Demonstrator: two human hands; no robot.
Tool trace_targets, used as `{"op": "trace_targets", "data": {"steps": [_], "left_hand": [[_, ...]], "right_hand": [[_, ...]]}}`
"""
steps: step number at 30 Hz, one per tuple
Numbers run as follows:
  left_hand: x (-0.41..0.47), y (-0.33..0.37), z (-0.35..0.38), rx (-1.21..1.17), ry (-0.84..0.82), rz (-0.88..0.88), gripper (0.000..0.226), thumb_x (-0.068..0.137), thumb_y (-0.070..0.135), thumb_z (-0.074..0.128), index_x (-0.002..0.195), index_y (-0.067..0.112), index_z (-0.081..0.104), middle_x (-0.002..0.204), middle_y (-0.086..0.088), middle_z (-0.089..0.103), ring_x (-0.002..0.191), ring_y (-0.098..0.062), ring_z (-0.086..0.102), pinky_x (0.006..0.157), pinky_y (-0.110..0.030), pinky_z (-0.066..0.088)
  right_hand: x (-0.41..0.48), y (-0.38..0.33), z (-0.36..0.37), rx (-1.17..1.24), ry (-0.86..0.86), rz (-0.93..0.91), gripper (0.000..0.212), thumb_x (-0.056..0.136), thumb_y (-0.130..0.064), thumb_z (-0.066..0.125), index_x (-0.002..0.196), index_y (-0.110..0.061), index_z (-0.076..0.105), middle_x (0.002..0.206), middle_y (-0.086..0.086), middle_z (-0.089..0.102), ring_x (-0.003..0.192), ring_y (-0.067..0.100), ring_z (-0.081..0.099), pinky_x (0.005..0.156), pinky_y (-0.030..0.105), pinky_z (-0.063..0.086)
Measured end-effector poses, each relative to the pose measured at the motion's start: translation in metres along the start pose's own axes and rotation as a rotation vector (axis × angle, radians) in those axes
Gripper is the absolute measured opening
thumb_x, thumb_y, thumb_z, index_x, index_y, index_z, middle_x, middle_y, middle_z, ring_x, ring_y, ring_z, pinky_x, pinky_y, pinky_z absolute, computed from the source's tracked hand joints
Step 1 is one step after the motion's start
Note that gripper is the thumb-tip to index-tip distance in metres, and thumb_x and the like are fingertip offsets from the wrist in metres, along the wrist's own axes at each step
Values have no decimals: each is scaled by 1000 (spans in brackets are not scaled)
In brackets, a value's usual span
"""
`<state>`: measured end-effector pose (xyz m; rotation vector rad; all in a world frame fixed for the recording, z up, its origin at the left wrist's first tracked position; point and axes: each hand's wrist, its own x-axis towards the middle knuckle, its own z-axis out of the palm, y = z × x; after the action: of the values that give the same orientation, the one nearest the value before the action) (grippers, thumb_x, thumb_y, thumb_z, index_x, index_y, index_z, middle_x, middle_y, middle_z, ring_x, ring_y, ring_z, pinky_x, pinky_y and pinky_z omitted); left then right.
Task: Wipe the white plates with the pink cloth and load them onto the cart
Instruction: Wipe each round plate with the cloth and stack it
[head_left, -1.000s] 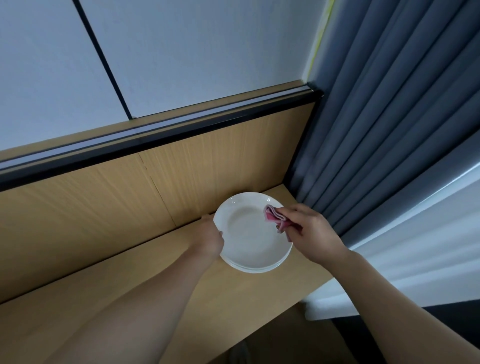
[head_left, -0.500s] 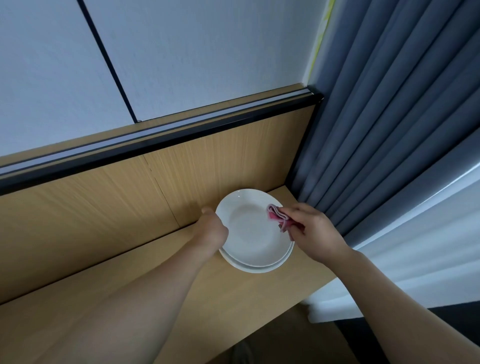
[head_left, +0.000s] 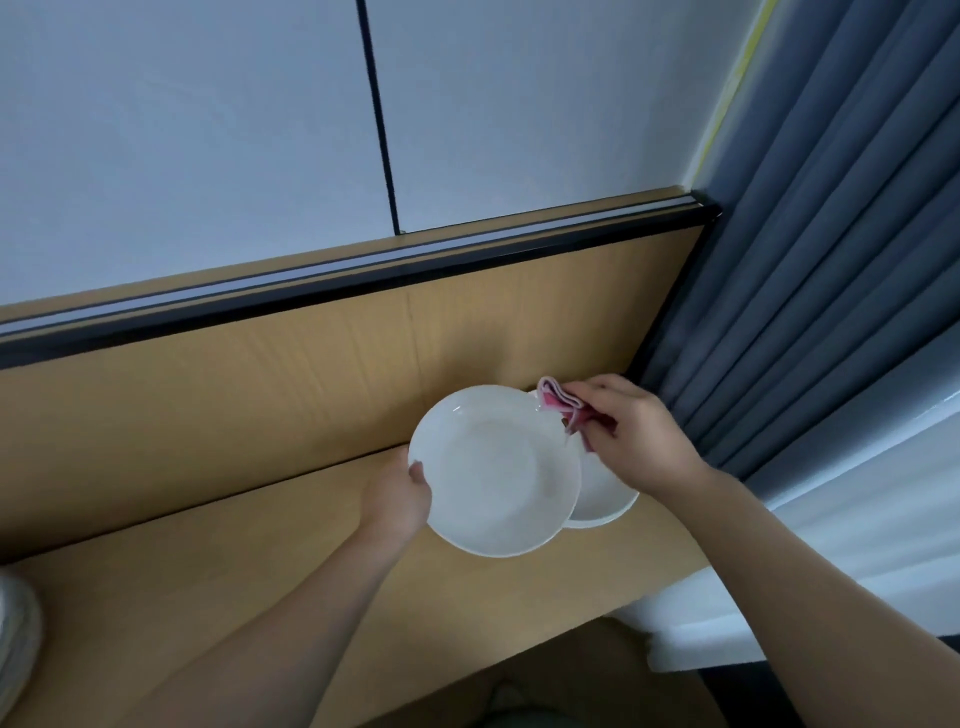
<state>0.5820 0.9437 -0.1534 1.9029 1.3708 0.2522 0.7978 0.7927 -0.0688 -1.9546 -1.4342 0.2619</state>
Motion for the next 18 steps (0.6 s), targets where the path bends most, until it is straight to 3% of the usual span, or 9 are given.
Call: {"op": "trace_targets", "data": {"steps": [6,9,11,18], "left_hand": [[-30,-80,-46,-94,99,-186,27,101,18,35,116,12,56,97,-1,61,88,-19,56,72,-31,42],[-46,-117,-66,-96,136,-286,28,102,17,35,118,6,55,107,-10,62,94,-24,56,79,-34,44],[-55,-140,-78,-120,155,-353,30,103,17,35,123,2,51,115,-15,60,101,-28,57,84,-36,43],[-65,-196,-107,-117,162,-456,28,103,20,36,117,1,52,109,-12,58,88,-16,48,84,-32,43]], "right_hand": [[8,-50,52,41,-100,-20,53,83,7,56,125,-23,64,102,-10,59,74,2,58,72,16,44],[12,-81,81,49,-163,-65,51,83,6,56,123,-24,66,90,-17,55,73,3,55,68,8,38],[13,-102,100,63,-202,-90,49,83,6,55,120,-24,67,86,-19,54,75,7,56,64,12,42],[19,-146,161,75,-312,-147,50,83,3,55,122,-26,65,97,-13,57,72,2,56,67,23,47]]}}
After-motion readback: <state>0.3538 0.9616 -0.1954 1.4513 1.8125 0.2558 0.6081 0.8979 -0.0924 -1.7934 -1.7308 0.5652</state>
